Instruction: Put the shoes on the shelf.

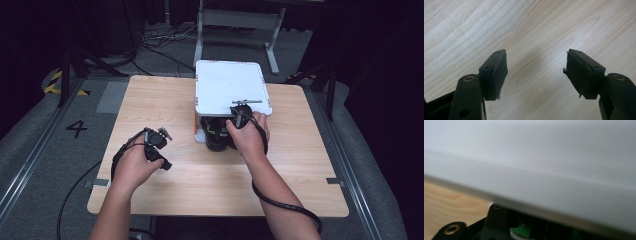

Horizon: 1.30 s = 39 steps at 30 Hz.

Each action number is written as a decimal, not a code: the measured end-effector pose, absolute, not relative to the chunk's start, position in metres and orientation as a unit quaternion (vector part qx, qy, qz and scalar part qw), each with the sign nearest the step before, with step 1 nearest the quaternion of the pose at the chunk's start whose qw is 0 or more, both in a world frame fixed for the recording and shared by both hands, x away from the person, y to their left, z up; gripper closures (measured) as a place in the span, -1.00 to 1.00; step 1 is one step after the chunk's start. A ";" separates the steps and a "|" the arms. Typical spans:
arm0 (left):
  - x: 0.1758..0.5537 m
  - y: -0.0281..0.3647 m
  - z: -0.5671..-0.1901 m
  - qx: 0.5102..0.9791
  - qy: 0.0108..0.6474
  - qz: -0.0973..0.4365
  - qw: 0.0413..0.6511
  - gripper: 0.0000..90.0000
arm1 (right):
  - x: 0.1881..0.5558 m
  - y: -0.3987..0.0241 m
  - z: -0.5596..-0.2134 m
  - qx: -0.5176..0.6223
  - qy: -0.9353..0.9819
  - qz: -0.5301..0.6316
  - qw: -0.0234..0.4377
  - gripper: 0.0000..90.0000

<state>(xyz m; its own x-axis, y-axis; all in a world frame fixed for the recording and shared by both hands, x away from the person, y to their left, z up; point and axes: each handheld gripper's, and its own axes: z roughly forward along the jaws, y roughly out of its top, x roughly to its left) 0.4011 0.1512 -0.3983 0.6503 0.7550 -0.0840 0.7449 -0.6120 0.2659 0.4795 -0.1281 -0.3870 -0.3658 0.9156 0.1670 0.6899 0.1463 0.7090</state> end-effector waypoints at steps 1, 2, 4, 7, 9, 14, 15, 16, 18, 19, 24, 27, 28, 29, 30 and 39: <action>0.401 0.150 -0.398 0.897 0.418 0.020 0.139 -0.24 | 0.477 -0.130 -0.385 0.537 0.744 0.368 0.152 0.18; 0.402 0.149 -0.398 0.898 0.417 0.022 0.139 -0.24 | 0.475 -0.132 -0.383 0.531 0.746 0.369 0.160 0.15; 0.403 0.146 -0.398 0.897 0.417 0.020 0.144 -0.25 | 0.469 -0.139 -0.377 0.527 0.747 0.375 0.155 0.09; 0.405 0.139 -0.396 0.897 0.416 0.022 0.150 -0.26 | 0.458 -0.152 -0.364 0.509 0.752 0.390 0.153 -0.01; 0.407 0.133 -0.396 0.897 0.412 0.018 0.158 -0.29 | 0.450 -0.160 -0.357 0.496 0.758 0.393 0.158 -0.06; 0.404 0.117 -0.395 0.898 0.405 0.023 0.171 -0.31 | 0.427 -0.182 -0.347 0.476 0.770 0.393 0.163 -0.14; 0.402 0.114 -0.394 0.898 0.404 0.024 0.172 -0.32 | 0.422 -0.187 -0.346 0.475 0.770 0.393 0.163 -0.14; 0.401 0.110 -0.394 0.898 0.402 0.027 0.177 -0.32 | 0.419 -0.191 -0.346 0.475 0.769 0.395 0.163 -0.14; 0.400 0.105 -0.393 0.895 0.402 0.031 0.190 -0.35 | 0.411 -0.200 -0.346 0.472 0.771 0.392 0.169 -0.17; 0.399 0.103 -0.393 0.893 0.403 0.031 0.195 -0.37 | 0.408 -0.204 -0.349 0.468 0.775 0.387 0.177 -0.18; 0.397 0.094 -0.396 0.890 0.401 0.045 0.214 -0.43 | 0.402 -0.218 -0.363 0.466 0.783 0.368 0.182 -0.21; 0.395 0.087 -0.400 0.888 0.395 0.071 0.223 -0.43 | 0.394 -0.223 -0.376 0.465 0.783 0.368 0.188 -0.46; 0.394 0.085 -0.401 0.886 0.397 0.075 0.230 -0.43 | 0.391 -0.224 -0.379 0.456 0.787 0.372 0.187 -0.46; 0.393 0.082 -0.402 0.882 0.403 0.079 0.232 -0.43 | 0.389 -0.226 -0.384 0.441 0.791 0.381 0.184 -0.47; 0.392 0.080 -0.402 0.875 0.414 0.081 0.238 -0.44 | 0.387 -0.227 -0.387 0.435 0.797 0.381 0.174 -0.47; 0.388 0.067 -0.408 0.859 0.432 0.094 0.258 -0.45 | 0.377 -0.228 -0.411 0.400 0.814 0.393 0.153 -0.48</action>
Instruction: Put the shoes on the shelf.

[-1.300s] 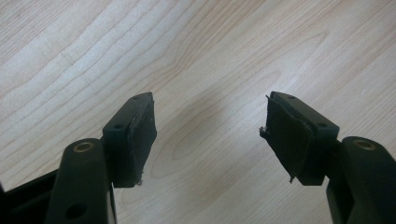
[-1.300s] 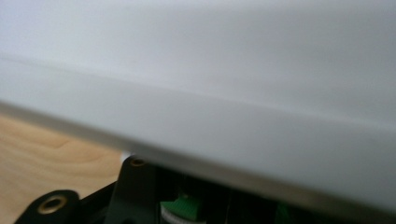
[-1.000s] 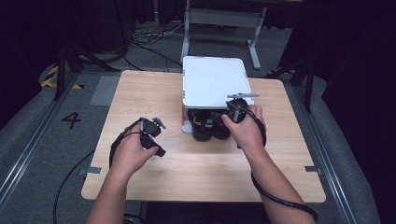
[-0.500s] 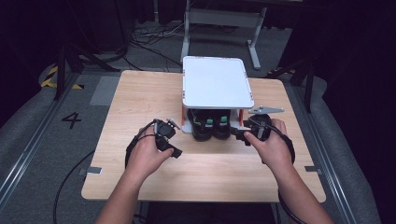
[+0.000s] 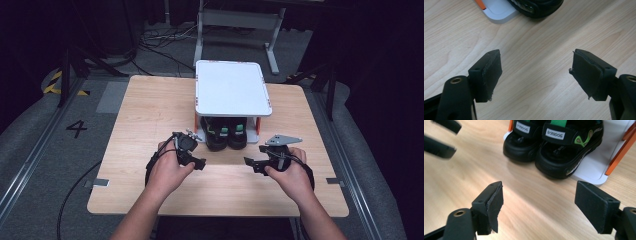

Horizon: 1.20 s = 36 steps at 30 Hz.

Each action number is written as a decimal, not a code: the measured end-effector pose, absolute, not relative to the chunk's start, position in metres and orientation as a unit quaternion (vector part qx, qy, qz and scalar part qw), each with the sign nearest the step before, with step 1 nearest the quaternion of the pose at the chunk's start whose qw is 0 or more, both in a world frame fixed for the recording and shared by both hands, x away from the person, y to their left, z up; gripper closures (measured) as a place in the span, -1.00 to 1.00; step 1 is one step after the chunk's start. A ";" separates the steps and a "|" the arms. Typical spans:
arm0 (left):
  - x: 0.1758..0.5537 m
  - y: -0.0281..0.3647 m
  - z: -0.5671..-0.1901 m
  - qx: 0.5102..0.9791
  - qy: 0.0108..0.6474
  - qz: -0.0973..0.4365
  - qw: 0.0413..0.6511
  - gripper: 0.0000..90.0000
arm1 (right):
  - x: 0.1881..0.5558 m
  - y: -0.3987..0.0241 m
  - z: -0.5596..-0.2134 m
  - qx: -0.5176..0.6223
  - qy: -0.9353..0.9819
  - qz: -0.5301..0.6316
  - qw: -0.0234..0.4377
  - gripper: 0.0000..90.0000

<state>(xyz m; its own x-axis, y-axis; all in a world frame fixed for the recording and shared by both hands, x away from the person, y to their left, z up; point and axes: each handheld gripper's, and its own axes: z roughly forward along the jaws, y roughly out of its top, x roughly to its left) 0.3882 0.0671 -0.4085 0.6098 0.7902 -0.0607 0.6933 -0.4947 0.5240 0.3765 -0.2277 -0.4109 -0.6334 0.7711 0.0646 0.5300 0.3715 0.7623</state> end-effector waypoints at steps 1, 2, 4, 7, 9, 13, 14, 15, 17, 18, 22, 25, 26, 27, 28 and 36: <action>0.388 0.066 -0.409 0.858 0.433 0.094 0.260 -0.45 | 0.377 -0.227 -0.413 0.398 0.813 0.392 0.164 -0.48; 0.387 0.064 -0.410 0.854 0.434 0.101 0.267 -0.45 | 0.377 -0.227 -0.415 0.397 0.813 0.391 0.171 -0.44; 0.386 0.062 -0.413 0.852 0.433 0.112 0.273 -0.42 | 0.377 -0.229 -0.416 0.400 0.808 0.398 0.169 -0.01; 0.385 0.060 -0.418 0.846 0.440 0.109 0.280 -0.37 | 0.382 -0.233 -0.422 0.398 0.812 0.390 0.171 0.06; 0.386 0.059 -0.420 0.845 0.440 0.119 0.280 -0.32 | 0.385 -0.235 -0.425 0.399 0.812 0.388 0.173 0.09; 0.387 0.054 -0.427 0.824 0.445 0.159 0.313 -0.27 | 0.394 -0.237 -0.438 0.400 0.804 0.400 0.186 0.16; 0.388 0.052 -0.429 0.822 0.444 0.160 0.319 -0.26 | 0.395 -0.237 -0.440 0.402 0.800 0.402 0.192 0.18; 0.389 0.049 -0.432 0.815 0.448 0.162 0.329 -0.24 | 0.397 -0.236 -0.442 0.403 0.797 0.406 0.194 0.28; 0.390 0.045 -0.438 0.806 0.451 0.176 0.340 -0.13 | 0.399 -0.234 -0.444 0.408 0.789 0.417 0.194 0.40; 0.391 0.041 -0.442 0.805 0.453 0.177 0.338 -0.08 | 0.401 -0.232 -0.445 0.405 0.786 0.425 0.195 0.50; 0.397 0.032 -0.452 0.805 0.458 0.162 0.341 0.09 | 0.409 -0.225 -0.452 0.398 0.790 0.422 0.197 0.87; 0.404 0.026 -0.457 0.801 0.468 0.145 0.344 0.22 | 0.412 -0.221 -0.459 0.404 0.793 0.416 0.188 0.94; 0.404 0.026 -0.457 0.801 0.468 0.145 0.344 0.25 | 0.413 -0.220 -0.461 0.405 0.792 0.417 0.188 0.94; 0.408 0.021 -0.458 0.803 0.464 0.161 0.338 0.33 | 0.413 -0.219 -0.462 0.406 0.790 0.418 0.189 0.93; 0.409 0.020 -0.458 0.806 0.460 0.168 0.333 0.29 | 0.414 -0.218 -0.464 0.405 0.790 0.420 0.190 0.92; 0.425 0.021 -0.462 0.801 0.458 0.178 0.342 0.25 | 0.424 -0.213 -0.471 0.414 0.776 0.429 0.204 0.95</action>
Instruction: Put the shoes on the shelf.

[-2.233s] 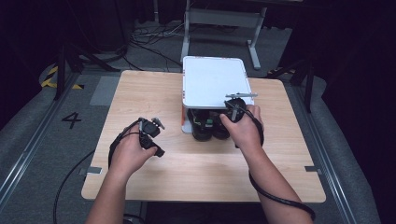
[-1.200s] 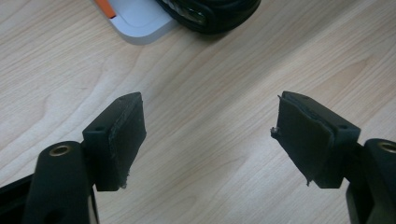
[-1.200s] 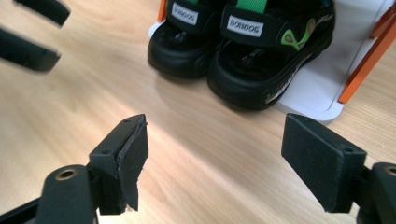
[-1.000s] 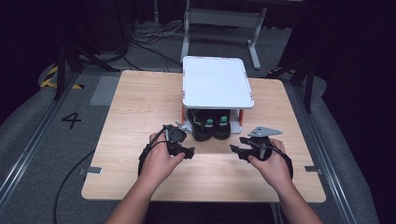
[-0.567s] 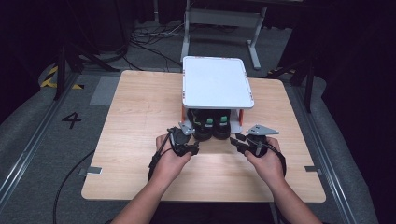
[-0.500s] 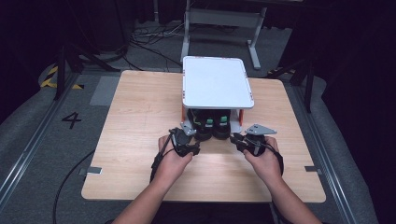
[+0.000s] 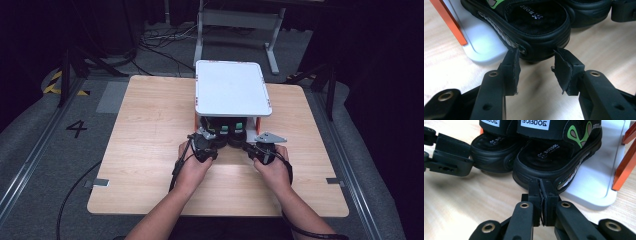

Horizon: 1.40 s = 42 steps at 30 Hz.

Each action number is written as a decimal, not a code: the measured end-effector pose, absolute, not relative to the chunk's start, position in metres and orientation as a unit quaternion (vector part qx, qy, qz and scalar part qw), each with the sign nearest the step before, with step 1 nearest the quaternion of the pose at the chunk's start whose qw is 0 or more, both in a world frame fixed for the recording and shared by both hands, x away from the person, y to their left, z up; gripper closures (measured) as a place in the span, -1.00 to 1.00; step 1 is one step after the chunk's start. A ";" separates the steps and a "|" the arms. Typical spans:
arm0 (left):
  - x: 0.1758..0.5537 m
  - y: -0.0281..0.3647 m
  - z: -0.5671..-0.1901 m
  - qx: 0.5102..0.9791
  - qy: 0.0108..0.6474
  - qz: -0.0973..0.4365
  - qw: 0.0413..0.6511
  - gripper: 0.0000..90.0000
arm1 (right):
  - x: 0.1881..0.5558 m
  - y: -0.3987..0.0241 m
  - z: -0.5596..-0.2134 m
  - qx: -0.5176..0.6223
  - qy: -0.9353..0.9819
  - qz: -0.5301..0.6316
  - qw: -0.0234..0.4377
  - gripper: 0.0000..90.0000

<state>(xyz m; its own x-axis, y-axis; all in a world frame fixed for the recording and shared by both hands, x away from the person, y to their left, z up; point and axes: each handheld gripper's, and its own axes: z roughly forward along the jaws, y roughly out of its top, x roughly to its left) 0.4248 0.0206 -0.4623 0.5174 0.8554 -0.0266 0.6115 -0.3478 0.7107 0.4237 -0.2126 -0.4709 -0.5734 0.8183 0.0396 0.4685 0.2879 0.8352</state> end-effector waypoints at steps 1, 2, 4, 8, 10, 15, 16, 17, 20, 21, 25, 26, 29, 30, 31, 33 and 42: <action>0.427 0.020 -0.463 0.799 0.459 0.183 0.342 0.25 | 0.426 -0.211 -0.472 0.416 0.773 0.430 0.209 0.95; 0.427 0.020 -0.463 0.799 0.459 0.183 0.342 0.25 | 0.428 -0.210 -0.472 0.417 0.772 0.431 0.210 0.95; 0.435 0.021 -0.465 0.799 0.459 0.186 0.341 0.26 | 0.434 -0.208 -0.474 0.419 0.771 0.431 0.211 0.97; 0.453 0.019 -0.465 0.791 0.474 0.185 0.341 0.25 | 0.443 -0.208 -0.473 0.428 0.763 0.434 0.214 1.00; 0.460 0.018 -0.465 0.796 0.461 0.194 0.341 0.25 | 0.448 -0.207 -0.472 0.429 0.763 0.429 0.223 0.99; 0.470 0.014 -0.466 0.781 0.470 0.204 0.356 0.23 | 0.459 -0.210 -0.472 0.438 0.758 0.424 0.232 0.97; 0.474 0.014 -0.468 0.783 0.464 0.203 0.362 0.23 | 0.463 -0.211 -0.472 0.441 0.756 0.424 0.233 0.92; 0.477 0.015 -0.469 0.788 0.460 0.198 0.358 0.24 | 0.466 -0.213 -0.473 0.444 0.754 0.424 0.235 0.90; 0.484 0.015 -0.474 0.780 0.474 0.191 0.360 0.22 | 0.475 -0.213 -0.474 0.446 0.753 0.423 0.236 0.89; 0.485 0.015 -0.473 0.780 0.475 0.193 0.358 0.21 | 0.477 -0.213 -0.474 0.446 0.752 0.424 0.236 0.89; 0.492 0.013 -0.471 0.778 0.476 0.206 0.356 0.21 | 0.485 -0.209 -0.476 0.446 0.750 0.424 0.242 0.89; 0.493 0.014 -0.472 0.779 0.474 0.206 0.354 0.21 | 0.486 -0.209 -0.476 0.447 0.749 0.424 0.243 0.87; 0.492 0.015 -0.475 0.765 0.495 0.211 0.354 0.21 | 0.490 -0.210 -0.478 0.448 0.745 0.431 0.241 0.79; 0.491 0.015 -0.475 0.762 0.497 0.212 0.355 0.21 | 0.489 -0.211 -0.478 0.446 0.745 0.431 0.244 0.73; 0.488 0.016 -0.473 0.768 0.489 0.210 0.357 0.21 | 0.487 -0.210 -0.477 0.445 0.744 0.437 0.241 0.63; 0.484 0.018 -0.469 0.783 0.465 0.200 0.361 0.19 | 0.479 -0.211 -0.473 0.435 0.748 0.440 0.240 0.56; 0.436 0.025 -0.439 0.787 0.463 0.173 0.369 -0.05 | 0.443 -0.223 -0.438 0.410 0.757 0.462 0.213 0.12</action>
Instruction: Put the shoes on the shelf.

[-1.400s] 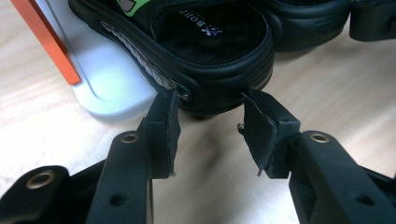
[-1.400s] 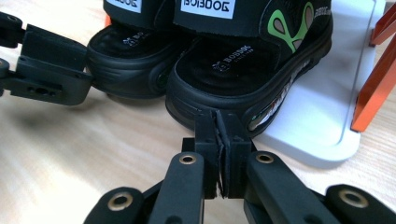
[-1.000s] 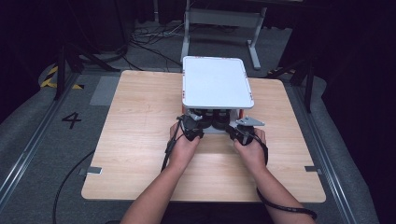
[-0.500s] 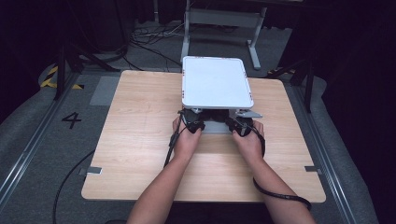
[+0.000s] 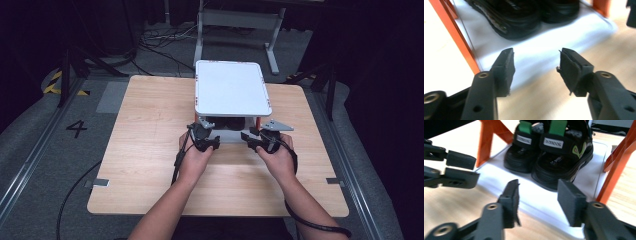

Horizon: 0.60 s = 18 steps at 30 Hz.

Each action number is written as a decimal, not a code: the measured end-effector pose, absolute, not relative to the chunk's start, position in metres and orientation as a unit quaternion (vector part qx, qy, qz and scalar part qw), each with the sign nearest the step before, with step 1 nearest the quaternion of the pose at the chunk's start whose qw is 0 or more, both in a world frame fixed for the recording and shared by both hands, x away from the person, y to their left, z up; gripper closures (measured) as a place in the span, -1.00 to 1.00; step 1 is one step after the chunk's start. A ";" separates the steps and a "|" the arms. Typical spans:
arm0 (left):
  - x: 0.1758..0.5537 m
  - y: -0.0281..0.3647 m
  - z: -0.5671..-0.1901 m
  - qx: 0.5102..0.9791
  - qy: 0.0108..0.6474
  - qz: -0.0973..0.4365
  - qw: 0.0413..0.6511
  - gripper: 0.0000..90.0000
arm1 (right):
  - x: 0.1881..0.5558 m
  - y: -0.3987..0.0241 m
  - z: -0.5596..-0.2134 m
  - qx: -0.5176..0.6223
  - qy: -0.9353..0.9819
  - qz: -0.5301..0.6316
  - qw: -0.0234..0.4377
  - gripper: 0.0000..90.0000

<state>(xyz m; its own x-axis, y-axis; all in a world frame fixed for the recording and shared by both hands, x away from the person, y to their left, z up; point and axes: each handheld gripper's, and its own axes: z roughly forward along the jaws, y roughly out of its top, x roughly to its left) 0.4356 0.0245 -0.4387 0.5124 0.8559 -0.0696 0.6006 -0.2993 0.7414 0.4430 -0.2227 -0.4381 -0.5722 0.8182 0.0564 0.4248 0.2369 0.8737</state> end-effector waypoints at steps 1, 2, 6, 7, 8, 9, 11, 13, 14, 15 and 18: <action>0.429 0.026 -0.433 0.789 0.458 0.171 0.370 -0.09 | 0.440 -0.224 -0.434 0.409 0.757 0.463 0.212 0.08; 0.424 0.027 -0.427 0.791 0.456 0.169 0.372 -0.13 | 0.437 -0.226 -0.429 0.406 0.757 0.468 0.211 0.02; 0.405 0.043 -0.405 0.802 0.438 0.177 0.366 -0.37 | 0.426 -0.241 -0.407 0.403 0.752 0.474 0.218 -0.09; 0.403 0.047 -0.402 0.806 0.435 0.176 0.361 -0.43 | 0.423 -0.246 -0.401 0.407 0.748 0.477 0.220 -0.10; 0.400 0.051 -0.399 0.811 0.430 0.173 0.357 -0.47 | 0.423 -0.252 -0.397 0.402 0.749 0.475 0.228 -0.14; 0.397 0.056 -0.396 0.812 0.430 0.172 0.355 -0.48 | 0.422 -0.258 -0.394 0.398 0.749 0.474 0.236 -0.14; 0.395 0.062 -0.394 0.814 0.430 0.172 0.350 -0.54 | 0.421 -0.266 -0.389 0.399 0.747 0.475 0.240 -0.15; 0.391 0.073 -0.390 0.821 0.424 0.175 0.339 -0.58 | 0.419 -0.278 -0.383 0.413 0.741 0.477 0.229 -0.30; 0.390 0.082 -0.388 0.818 0.428 0.178 0.340 -0.58 | 0.418 -0.284 -0.380 0.422 0.738 0.477 0.223 -0.31; 0.389 0.088 -0.387 0.817 0.429 0.180 0.340 -0.58 | 0.416 -0.293 -0.376 0.419 0.743 0.472 0.224 -0.37; 0.387 0.107 -0.387 0.814 0.437 0.183 0.336 -0.60 | 0.411 -0.305 -0.372 0.414 0.753 0.456 0.232 -0.50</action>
